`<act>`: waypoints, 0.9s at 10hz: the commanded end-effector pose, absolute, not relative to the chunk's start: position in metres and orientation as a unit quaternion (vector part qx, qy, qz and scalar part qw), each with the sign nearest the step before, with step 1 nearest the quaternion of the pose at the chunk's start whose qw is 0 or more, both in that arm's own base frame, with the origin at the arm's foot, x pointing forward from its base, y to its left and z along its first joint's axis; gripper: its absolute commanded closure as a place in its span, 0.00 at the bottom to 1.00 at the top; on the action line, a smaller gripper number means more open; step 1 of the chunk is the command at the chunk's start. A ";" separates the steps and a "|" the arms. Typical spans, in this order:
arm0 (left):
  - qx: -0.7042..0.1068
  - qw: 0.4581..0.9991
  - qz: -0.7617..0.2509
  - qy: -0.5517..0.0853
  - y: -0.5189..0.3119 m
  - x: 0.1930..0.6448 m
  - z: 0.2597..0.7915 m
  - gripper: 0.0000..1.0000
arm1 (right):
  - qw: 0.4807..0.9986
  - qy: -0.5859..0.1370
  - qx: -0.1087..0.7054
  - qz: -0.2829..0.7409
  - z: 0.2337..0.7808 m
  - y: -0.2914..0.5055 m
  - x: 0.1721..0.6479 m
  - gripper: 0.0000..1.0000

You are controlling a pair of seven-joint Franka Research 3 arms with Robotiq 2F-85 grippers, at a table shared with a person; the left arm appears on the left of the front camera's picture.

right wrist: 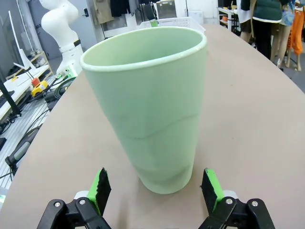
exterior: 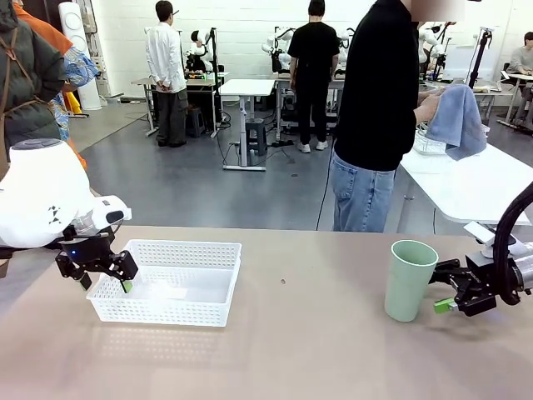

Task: Clean and organize the cups into the basket.
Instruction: Pick up the Organizing basket and move it to the center of the table, then pick up the Reusable plastic cup from the right side of the table and place it inside the Organizing basket.

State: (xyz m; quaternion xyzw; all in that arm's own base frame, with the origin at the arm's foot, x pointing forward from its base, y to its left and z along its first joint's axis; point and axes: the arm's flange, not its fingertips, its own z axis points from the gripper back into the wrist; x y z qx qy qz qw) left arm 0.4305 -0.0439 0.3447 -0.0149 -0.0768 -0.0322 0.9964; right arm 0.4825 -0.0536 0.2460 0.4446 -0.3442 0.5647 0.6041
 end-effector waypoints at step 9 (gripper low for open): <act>0.025 0.998 -0.036 -0.036 -0.060 0.441 0.327 0.00 | 0.588 -0.333 0.455 0.580 0.248 0.001 0.503 0.00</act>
